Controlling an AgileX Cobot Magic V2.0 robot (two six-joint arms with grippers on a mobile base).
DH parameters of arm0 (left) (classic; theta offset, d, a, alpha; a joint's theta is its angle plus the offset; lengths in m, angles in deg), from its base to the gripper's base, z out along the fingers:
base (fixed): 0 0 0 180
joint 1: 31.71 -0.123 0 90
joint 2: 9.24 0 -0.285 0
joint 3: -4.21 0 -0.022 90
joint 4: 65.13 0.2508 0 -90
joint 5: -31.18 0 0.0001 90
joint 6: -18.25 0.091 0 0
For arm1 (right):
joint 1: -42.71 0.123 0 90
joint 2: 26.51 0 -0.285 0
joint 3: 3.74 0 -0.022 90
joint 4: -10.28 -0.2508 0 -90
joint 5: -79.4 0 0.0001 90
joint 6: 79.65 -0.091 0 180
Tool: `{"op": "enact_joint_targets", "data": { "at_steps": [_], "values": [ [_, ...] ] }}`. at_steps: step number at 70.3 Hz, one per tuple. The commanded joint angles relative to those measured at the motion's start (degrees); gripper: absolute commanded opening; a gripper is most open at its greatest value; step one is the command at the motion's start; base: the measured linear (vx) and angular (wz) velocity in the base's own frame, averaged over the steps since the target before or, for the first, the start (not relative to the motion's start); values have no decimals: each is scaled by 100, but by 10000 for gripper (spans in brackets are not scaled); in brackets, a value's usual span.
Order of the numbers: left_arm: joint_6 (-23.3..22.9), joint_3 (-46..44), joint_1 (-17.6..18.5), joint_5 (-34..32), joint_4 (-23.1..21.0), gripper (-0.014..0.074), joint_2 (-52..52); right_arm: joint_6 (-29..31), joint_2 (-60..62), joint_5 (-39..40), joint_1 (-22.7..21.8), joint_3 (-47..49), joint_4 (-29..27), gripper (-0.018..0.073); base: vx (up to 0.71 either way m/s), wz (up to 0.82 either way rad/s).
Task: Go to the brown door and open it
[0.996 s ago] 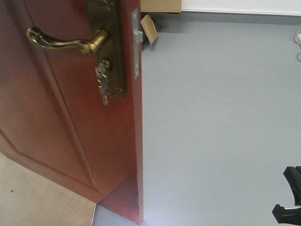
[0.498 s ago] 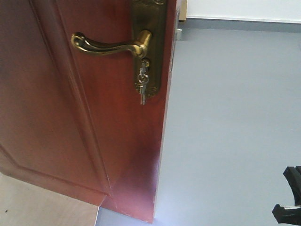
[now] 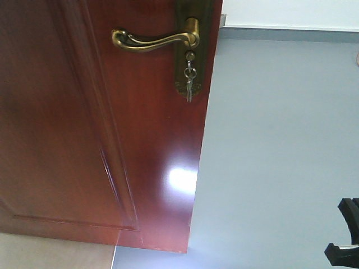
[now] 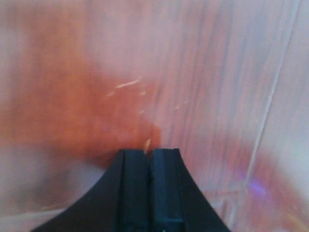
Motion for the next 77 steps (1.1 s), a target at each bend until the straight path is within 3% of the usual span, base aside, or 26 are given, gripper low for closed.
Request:
{"op": "enact_joint_targets", "data": {
  "at_steps": [1, 77],
  "values": [
    [-3, -150, 36, -199, -227, 17, -114, 63, 89, 455, -6, -11, 30, 0, 16, -2],
    [-3, -150, 36, -188, -227, 17, -78, 63, 89, 461, -6, -11, 30, 0, 4, 0]
  ]
}}
